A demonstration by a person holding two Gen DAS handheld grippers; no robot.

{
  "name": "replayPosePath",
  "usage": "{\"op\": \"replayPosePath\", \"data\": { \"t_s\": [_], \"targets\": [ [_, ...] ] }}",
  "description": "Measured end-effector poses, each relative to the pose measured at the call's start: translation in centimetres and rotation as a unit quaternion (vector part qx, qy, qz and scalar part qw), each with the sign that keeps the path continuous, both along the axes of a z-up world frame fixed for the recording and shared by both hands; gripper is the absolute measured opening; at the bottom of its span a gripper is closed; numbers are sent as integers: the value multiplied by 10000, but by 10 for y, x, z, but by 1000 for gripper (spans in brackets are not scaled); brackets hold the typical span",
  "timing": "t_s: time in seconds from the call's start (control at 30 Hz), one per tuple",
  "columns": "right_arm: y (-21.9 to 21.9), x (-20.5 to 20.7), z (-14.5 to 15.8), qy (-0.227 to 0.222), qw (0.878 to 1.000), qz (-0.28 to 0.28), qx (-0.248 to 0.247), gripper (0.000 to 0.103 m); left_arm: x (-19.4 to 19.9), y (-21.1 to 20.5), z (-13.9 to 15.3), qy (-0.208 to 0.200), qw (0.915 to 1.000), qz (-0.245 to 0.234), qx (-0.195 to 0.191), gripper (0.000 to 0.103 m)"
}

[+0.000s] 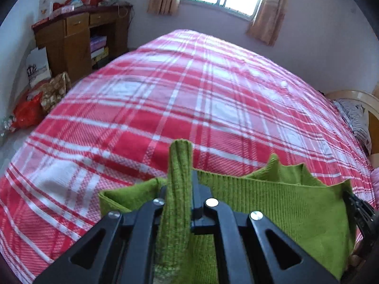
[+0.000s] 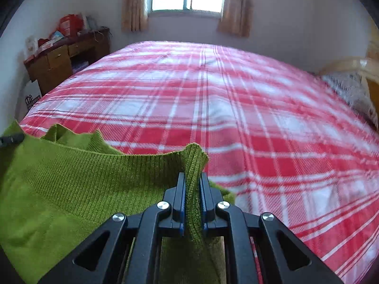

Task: Fold small clothes

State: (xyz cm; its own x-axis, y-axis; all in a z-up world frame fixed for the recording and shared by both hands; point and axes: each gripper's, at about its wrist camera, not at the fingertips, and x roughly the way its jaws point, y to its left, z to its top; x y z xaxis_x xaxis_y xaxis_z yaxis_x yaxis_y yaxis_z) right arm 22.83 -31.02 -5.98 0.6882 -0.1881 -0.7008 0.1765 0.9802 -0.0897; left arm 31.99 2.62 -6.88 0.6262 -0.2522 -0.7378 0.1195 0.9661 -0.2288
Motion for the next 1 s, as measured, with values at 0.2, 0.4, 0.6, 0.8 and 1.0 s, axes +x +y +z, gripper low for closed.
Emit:
{"op": "replayPosePath", "data": {
  "t_s": [0.2,0.4,0.6,0.8,1.0],
  "targets": [
    [-5,4,-7,224,9996,-191,-23,14,8,4,-3,167,9997,156,-27,13],
    [-45,-12,-6,132,9912,-463,1229,32,-2,13,14,335,9992,-156,-117,16],
    [-66,-117,38,-975,9806,-1153,1253,32,-92,32,44,-450,9978,-229,426,77],
    [19,-170,32,-656,9939,211,858,32,-176,26,30,-595,9975,-124,349,77],
    [69,-186,-1,-284,9973,591,317,32,-205,17,-1,-497,9951,166,838,78]
  ]
}}
